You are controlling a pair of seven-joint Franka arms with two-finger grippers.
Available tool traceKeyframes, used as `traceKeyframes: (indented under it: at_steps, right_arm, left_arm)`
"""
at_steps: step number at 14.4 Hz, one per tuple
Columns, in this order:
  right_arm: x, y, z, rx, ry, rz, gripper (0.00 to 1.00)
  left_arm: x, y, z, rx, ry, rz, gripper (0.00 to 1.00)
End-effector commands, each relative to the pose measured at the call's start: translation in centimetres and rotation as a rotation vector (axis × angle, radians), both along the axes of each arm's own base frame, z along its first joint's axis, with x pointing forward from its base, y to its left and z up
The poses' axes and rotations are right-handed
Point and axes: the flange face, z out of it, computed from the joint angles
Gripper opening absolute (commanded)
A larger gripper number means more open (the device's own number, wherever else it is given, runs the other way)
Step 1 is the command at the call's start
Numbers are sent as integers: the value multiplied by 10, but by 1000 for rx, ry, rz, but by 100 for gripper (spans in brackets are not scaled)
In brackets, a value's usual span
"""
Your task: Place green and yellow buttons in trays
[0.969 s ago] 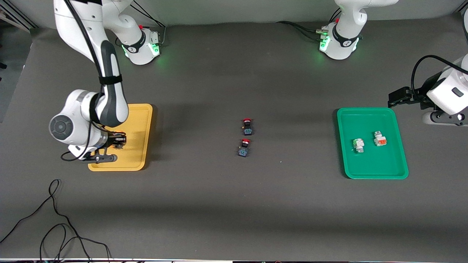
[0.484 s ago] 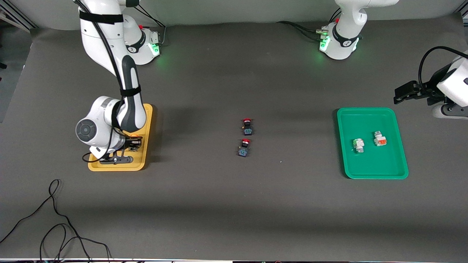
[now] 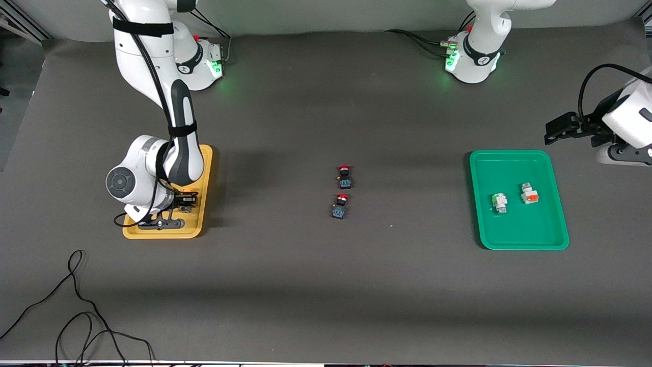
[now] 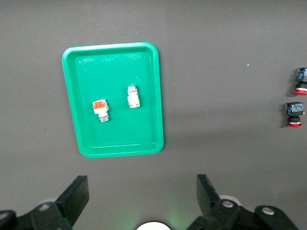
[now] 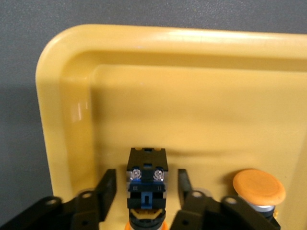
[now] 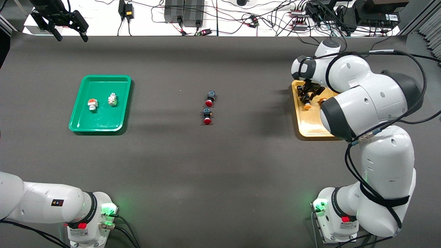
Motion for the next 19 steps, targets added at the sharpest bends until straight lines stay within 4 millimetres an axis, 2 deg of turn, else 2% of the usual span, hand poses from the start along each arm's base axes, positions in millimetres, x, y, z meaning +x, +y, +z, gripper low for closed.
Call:
traceKeyframes:
  at_steps: [1,4,6,7,9,12,16,18,19]
  right_arm:
    - [2,-6,35,95,14,-11,100]
    - [8,-16,92,179,32,-40,98]
    - [14,-24,148,197,29,-34,96]
    - [17,-35,177,206,25,-51,96]
    - [21,-47,242,212,15,-55,96]
    - [17,-66,330,157,20,-78,96]
    - [6,-73,412,93,1,-74,99]
    - [0,-74,443,80,-23,-79,99]
    - [-1,-77,448,75,-34,-85,99]
  left_arm:
    - [-6,-3,9,-2,-6,5,100]
    - [-6,-2,9,-3,-6,2,100]
    - [-6,-1,8,2,-4,2,100]
    - [-5,0,8,9,-5,2,100]
    - [-5,0,7,14,-5,1,100]
    - [-6,-1,8,13,-7,-2,100]
    - [-5,0,7,38,-5,-8,100]
    - [-5,0,7,38,-5,-8,100]
    - [-5,0,7,38,-5,-8,100]
